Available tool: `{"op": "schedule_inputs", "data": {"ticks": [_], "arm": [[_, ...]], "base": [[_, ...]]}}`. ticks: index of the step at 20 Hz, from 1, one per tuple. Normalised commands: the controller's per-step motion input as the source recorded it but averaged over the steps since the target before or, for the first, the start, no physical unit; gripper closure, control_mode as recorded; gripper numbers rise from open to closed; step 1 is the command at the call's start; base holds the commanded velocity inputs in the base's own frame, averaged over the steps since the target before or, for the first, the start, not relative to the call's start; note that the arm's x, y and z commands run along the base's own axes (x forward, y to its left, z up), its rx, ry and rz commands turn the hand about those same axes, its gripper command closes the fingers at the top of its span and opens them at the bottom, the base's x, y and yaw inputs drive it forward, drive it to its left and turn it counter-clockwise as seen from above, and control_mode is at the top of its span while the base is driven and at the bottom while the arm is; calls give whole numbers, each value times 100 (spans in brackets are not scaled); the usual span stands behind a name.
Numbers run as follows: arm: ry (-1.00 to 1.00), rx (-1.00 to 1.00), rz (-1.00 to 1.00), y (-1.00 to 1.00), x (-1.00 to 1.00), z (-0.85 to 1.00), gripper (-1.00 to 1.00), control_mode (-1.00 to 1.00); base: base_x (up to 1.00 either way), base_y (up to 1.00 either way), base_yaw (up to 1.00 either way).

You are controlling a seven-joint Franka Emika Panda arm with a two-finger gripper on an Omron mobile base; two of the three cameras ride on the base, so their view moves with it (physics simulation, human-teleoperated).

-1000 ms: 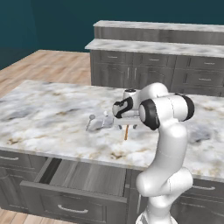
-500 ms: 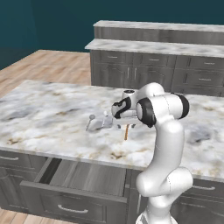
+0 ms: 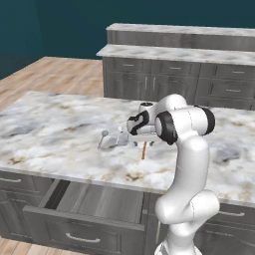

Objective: Organize the utensils by type. Pick up the wooden spoons from the counter and place them in the open cabinet. Then pick up the metallic utensils from the counter and place them in the open drawer.

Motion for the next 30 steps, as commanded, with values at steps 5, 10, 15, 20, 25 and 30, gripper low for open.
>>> {"op": "schedule_inputs", "data": {"ticks": [5,10,15,20,25,30], "arm": [[-5,0,0,0,-4,-14,100,-100],[-5,2,0,0,-3,-3,100,-100],[0,12,0,0,-6,49,100,-100],[0,11,3,0,-40,81,100,-100],[0,2,11,0,-63,75,100,-100],[-2,0,19,0,-75,57,100,-100]], "base": [[0,0,0],[0,0,0],[0,0,0],[0,0,0],[0,0,0],[0,0,0]]}}
